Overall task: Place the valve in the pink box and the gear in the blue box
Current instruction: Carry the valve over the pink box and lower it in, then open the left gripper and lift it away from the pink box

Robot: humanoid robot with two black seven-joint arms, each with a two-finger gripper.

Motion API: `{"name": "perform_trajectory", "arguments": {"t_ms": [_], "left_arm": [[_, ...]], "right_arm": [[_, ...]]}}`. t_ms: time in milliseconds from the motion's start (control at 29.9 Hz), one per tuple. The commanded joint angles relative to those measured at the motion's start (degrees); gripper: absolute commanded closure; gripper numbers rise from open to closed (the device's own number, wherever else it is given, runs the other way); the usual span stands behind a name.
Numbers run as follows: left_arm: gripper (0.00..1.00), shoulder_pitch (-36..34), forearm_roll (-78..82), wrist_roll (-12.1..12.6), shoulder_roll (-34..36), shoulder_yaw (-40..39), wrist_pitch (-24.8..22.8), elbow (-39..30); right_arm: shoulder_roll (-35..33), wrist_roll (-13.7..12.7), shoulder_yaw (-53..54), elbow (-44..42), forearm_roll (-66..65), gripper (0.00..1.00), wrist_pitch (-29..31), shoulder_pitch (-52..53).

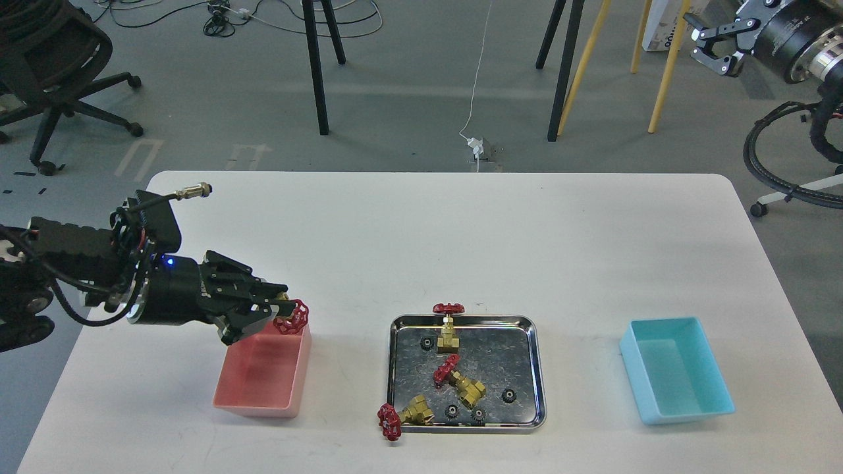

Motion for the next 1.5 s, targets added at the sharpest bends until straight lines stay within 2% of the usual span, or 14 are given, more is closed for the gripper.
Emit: {"name": "perform_trajectory", "arguments": {"t_ms": [0, 201, 802, 936, 969, 1136, 1237, 1370, 1471], "left_arm": [[0.92, 2.2, 1.9, 0.0, 2.1, 0.0, 0.0, 0.0], [0.92, 6.2, 2.8, 0.0, 1.4, -0.6, 0.0, 0.6], [0.9, 10.4, 2.7, 0.0, -6.0, -0.8, 0.3, 8.4], [0.64, 10.7, 2.2, 0.0, -6.5, -1.1, 0.4, 8.5], [0.51, 10.7, 2.0, 0.0, -6.4, -1.4, 0.4, 8.4], [0.28, 10.7, 1.8, 0.0, -6.0, -2.6, 0.3, 8.3], [0.21, 10.7, 1.6, 0.0, -5.0, -2.7, 0.2, 8.0], [0.19, 10.7, 0.4, 0.0, -2.5, -4.9, 0.1, 7.5], [0.19, 10.6, -1.8, 0.0, 0.7, -9.2, -0.2, 6.6]], "right_arm": [[0.4, 0.0, 0.1, 0.0, 0.0, 0.0, 0.0, 0.1], [0.4, 0.0, 0.0, 0.1, 0.0, 0.0, 0.0, 0.1], [0.0, 0.0, 0.1, 0.3, 0.0, 0.0, 0.0, -0.3], [0.0, 0.0, 0.1, 0.3, 0.0, 0.0, 0.0, -0.3], [0.1, 0.0, 0.1, 0.3, 0.0, 0.0, 0.0, -0.3], [0.4, 0.1, 0.1, 0.3, 0.0, 0.0, 0.0, -0.2], [0.5, 0.0, 0.8, 0.6, 0.1, 0.0, 0.0, -0.2], [0.4, -0.3, 0.0, 2.6, -1.1, 0.0, 0.0, -0.3], [0.4, -0.4, -3.3, 8.4, -5.7, 0.0, 0.0, -0.1]]}}
